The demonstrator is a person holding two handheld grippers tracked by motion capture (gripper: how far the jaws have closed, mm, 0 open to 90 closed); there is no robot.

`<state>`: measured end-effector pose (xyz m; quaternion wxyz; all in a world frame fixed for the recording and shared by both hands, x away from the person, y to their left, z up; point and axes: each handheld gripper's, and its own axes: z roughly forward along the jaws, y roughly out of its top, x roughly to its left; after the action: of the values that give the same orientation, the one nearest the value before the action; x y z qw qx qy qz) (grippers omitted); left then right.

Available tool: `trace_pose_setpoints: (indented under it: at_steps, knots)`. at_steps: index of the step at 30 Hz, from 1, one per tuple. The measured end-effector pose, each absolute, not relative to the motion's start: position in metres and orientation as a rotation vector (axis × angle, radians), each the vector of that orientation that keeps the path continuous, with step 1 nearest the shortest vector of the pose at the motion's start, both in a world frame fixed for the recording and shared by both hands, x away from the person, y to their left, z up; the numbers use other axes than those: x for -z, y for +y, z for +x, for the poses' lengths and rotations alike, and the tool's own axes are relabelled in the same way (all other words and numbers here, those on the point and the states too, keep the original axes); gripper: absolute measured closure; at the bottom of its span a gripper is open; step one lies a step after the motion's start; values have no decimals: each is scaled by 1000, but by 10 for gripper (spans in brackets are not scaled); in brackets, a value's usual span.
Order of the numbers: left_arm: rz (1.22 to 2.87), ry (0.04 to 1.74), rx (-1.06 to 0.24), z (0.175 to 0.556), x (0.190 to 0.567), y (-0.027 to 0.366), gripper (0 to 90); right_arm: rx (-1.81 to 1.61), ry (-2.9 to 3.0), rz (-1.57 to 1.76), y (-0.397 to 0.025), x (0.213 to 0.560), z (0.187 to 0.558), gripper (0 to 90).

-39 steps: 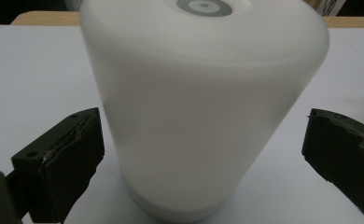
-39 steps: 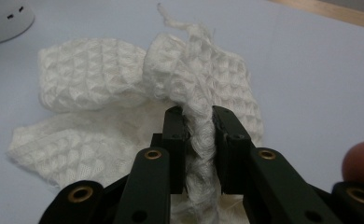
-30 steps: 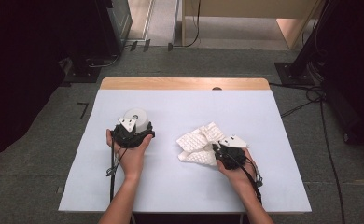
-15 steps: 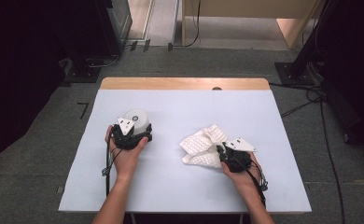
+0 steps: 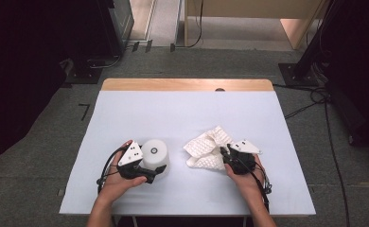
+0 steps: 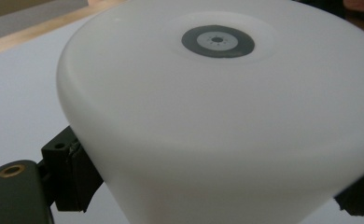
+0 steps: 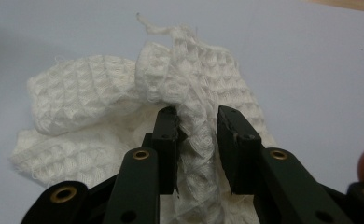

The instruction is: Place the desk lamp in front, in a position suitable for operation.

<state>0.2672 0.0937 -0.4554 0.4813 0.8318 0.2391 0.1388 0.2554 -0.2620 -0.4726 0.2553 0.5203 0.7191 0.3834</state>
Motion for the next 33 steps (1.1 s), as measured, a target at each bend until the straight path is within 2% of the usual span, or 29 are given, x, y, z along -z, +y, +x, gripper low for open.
trace_pose_setpoints:
  at_steps: [3,7,10,13,19,20,22,27,28,29,30,33]
  knots:
    - [2039,564,-347,267,464,91,84,-1039,1963,1417,-262,476,255,656]
    - [2004,577,-360,265,467,89,81,-1036,1989,1411,-264,480,255,581]
    - [1952,646,-350,261,469,91,16,-1061,2001,1402,-265,480,254,457]
    - [1908,767,-402,250,474,89,4,-1083,1983,1358,-268,474,250,322]
    - [1834,874,-490,236,473,75,0,-1180,1960,1341,-270,456,245,264]
    - [1854,928,-552,233,474,64,0,-1199,1953,1344,-268,453,246,260]
    - [1856,943,-566,232,475,61,0,-1216,1949,1343,-266,449,247,255]
    - [1847,1006,-581,235,478,57,12,-1126,1935,1434,-244,445,269,272]
    - [1842,1021,-569,236,479,58,64,-1054,1977,1508,-236,453,285,301]
    - [1842,1021,-569,236,479,58,65,-1054,1977,1508,-236,453,285,301]
    - [1849,1007,-576,235,479,60,69,-965,2004,1562,-230,463,293,466]
    - [1849,997,-577,234,478,62,74,-952,2031,1528,-233,471,290,703]
